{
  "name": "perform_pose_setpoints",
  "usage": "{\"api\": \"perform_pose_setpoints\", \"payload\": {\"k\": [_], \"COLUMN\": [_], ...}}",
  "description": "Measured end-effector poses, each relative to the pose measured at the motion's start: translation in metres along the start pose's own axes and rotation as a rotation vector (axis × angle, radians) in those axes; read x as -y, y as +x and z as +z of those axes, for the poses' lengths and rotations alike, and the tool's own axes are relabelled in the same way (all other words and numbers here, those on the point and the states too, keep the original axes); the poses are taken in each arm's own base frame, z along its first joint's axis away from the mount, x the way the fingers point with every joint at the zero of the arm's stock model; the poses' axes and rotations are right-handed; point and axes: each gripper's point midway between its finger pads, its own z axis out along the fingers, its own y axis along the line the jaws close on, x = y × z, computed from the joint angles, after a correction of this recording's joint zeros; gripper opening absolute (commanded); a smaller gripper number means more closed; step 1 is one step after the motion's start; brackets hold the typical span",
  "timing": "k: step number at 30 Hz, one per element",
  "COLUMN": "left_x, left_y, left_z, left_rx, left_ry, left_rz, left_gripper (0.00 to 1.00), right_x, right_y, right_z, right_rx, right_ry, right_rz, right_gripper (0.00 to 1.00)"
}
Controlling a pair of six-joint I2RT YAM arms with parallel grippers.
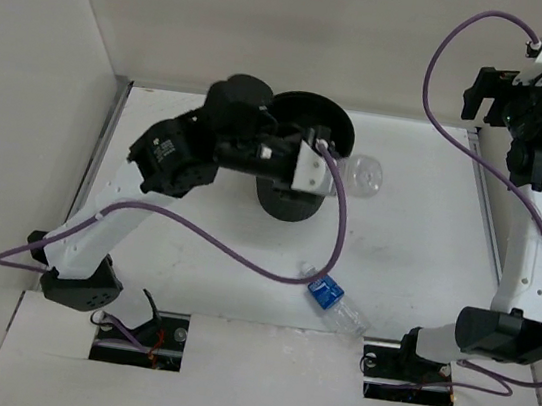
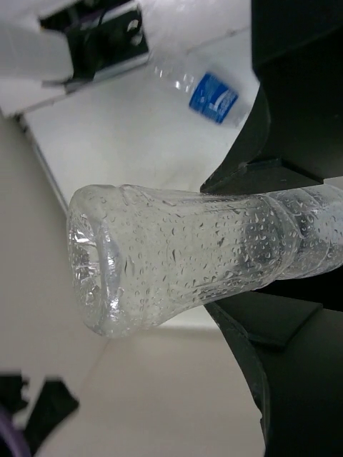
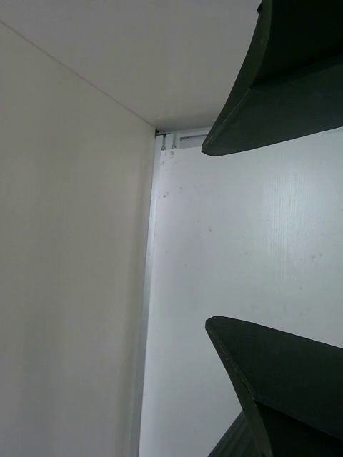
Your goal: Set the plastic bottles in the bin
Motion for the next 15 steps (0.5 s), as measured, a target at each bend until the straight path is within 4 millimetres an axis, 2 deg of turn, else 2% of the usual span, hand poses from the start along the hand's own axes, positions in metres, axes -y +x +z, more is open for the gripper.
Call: {"api": "perform_pose_setpoints", "payload": {"k": [2, 5, 8, 11, 12, 13, 15], "left_x": [-0.032, -0.074, -0.115, -0.149, -0.156, -0.16, -0.164], "left_y": [-0.001, 0.023, 0.055, 0.099, 0.114, 0.131, 0.163], "left_z": [-0.015, -0.028, -0.022, -0.004, 0.003, 0.011, 0.025], "left_rx": [0.01, -0.02, -0.037, -0.052, -0.058, -0.067, -0.089], "left_ry": [-0.09, -0.193, -0.261, -0.298, -0.302, -0.301, -0.293], "left_rz": [0.023, 0.034, 0.031, 0.0, -0.018, -0.042, -0.088], "left_gripper": [0.15, 0.15, 0.15, 0.18, 0.22, 0.33, 0.72], "right_x": [-0.001, -0.007, -0.015, -0.019, -0.019, -0.02, -0.02], "right_y": [-0.003, -0.01, -0.015, -0.019, -0.021, -0.024, -0.03], "right_z": [-0.001, -0.004, -0.008, -0.015, -0.018, -0.021, -0.031], "right_rx": [0.01, 0.031, 0.044, 0.058, 0.063, 0.072, 0.089], "right_ry": [-0.001, -0.011, -0.028, -0.035, -0.035, -0.034, -0.032], "right_rz": [0.0, -0.002, -0.007, -0.01, -0.012, -0.015, -0.022], "right_gripper": [1.0, 1.0, 1.0, 1.0, 1.0, 1.0, 1.0]}}
